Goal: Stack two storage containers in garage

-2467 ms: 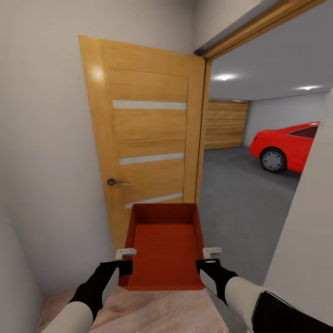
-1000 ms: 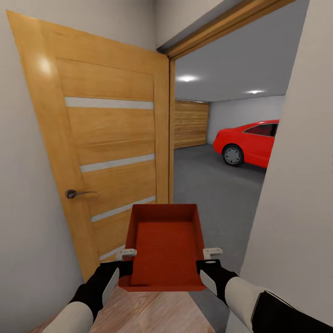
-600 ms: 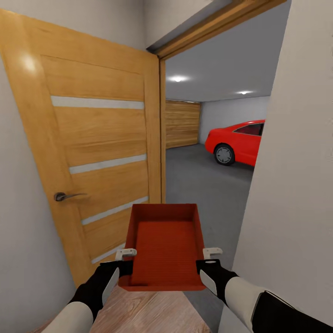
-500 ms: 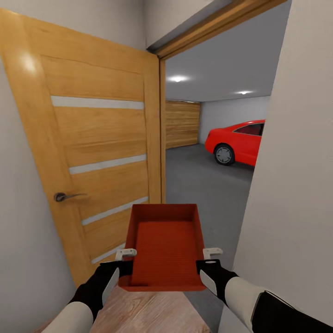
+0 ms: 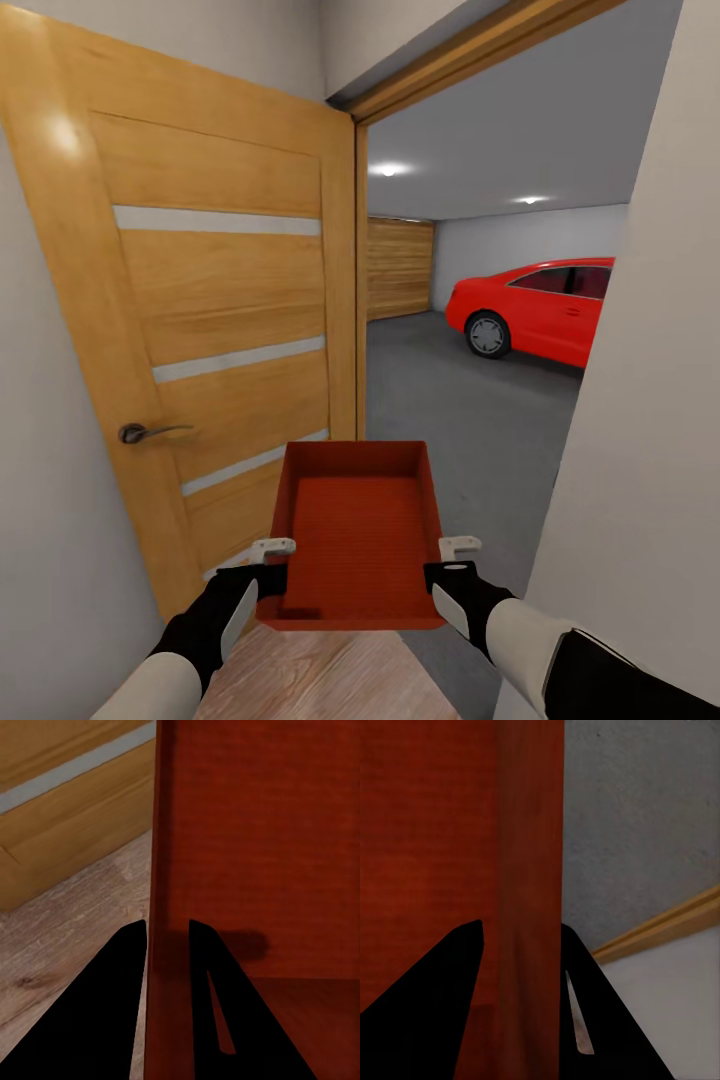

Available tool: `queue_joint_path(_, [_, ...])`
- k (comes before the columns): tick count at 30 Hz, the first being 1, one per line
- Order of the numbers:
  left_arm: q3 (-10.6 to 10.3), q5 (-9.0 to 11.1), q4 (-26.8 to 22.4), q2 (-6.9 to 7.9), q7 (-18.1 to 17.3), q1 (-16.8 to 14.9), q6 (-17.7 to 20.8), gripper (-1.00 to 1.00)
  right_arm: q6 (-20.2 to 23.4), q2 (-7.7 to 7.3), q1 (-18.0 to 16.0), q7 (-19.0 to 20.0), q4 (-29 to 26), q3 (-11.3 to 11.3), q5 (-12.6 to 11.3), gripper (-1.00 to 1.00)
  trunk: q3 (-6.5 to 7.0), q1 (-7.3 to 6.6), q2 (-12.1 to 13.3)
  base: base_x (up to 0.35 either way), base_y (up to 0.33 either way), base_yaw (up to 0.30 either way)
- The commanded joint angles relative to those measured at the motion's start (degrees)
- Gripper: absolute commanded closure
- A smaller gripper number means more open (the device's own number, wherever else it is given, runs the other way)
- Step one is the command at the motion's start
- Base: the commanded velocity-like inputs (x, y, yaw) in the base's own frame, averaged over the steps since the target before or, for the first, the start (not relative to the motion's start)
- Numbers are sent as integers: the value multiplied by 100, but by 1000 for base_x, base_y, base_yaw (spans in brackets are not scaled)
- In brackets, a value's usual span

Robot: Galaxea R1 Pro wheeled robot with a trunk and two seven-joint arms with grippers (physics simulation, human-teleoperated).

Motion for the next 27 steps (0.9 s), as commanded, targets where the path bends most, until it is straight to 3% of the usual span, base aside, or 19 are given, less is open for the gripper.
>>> queue_joint_path(1, [-7, -75, -13, 4, 56, 1, 36, 100, 38, -38, -3, -133, 7, 3, -6, 100, -2, 2, -5, 3, 2, 0])
queue_joint_path(7, [-7, -75, -21, 2, 57, 1, 36, 100, 33, -38, -3, -133, 7, -2, -9, 100, -2, 2, -5, 0, 0, 0])
queue_joint_path(19, [-7, -75, -13, 3, 44, 1, 36, 100, 38, -35, -3, -133, 7, 3, -6, 100, -2, 2, -5, 15, 9, -242])
queue_joint_path(27, [-7, -75, 2, 8, 35, 1, 36, 100, 38, -36, -3, -133, 7, 3, -6, 100, -2, 2, -5, 160, 183, -208])
